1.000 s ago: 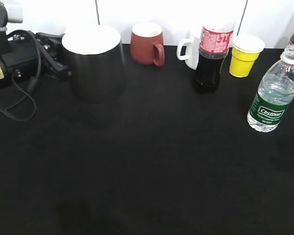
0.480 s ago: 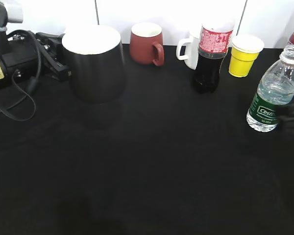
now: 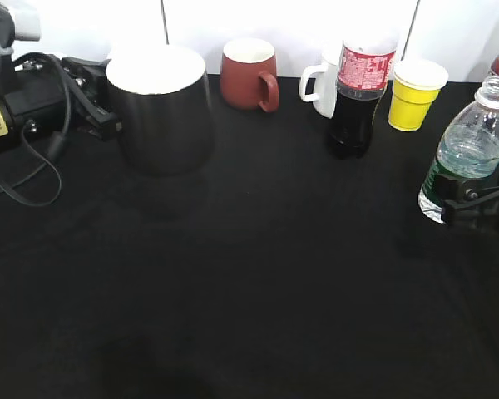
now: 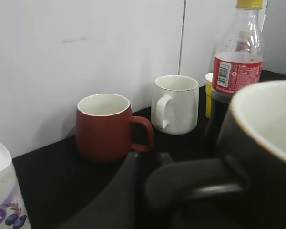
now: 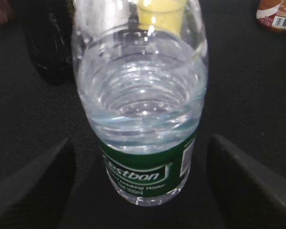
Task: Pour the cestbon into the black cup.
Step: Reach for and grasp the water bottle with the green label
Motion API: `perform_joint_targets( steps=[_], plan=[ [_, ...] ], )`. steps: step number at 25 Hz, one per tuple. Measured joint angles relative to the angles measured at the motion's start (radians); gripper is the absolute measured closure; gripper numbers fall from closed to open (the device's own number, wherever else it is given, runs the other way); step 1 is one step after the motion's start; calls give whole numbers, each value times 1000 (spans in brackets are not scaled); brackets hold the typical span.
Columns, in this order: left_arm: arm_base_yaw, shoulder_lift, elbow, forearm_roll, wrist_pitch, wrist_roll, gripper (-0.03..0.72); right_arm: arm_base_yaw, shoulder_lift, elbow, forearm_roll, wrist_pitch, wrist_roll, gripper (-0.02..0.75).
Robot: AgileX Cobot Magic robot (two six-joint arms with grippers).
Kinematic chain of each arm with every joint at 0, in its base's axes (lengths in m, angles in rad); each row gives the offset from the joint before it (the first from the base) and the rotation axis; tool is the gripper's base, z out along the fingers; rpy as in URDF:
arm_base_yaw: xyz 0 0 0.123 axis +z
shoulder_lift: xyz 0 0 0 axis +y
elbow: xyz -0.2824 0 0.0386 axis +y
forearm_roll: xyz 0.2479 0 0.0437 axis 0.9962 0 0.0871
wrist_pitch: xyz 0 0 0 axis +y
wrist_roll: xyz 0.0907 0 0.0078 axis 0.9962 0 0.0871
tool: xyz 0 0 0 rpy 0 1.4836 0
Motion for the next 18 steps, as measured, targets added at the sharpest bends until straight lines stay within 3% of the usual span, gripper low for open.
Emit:
perform_joint_targets(
  steps=[4, 12, 18],
  plan=[
    [0, 0, 0, 0, 0, 0, 626, 0, 86, 0, 0, -39, 2, 80],
    [0, 0, 0, 0, 0, 0, 626, 0, 325, -3, -6, -452, 11, 78],
    [0, 0, 0, 0, 0, 0, 626, 0, 454, -81, -6, -471, 15, 139]
  ],
)
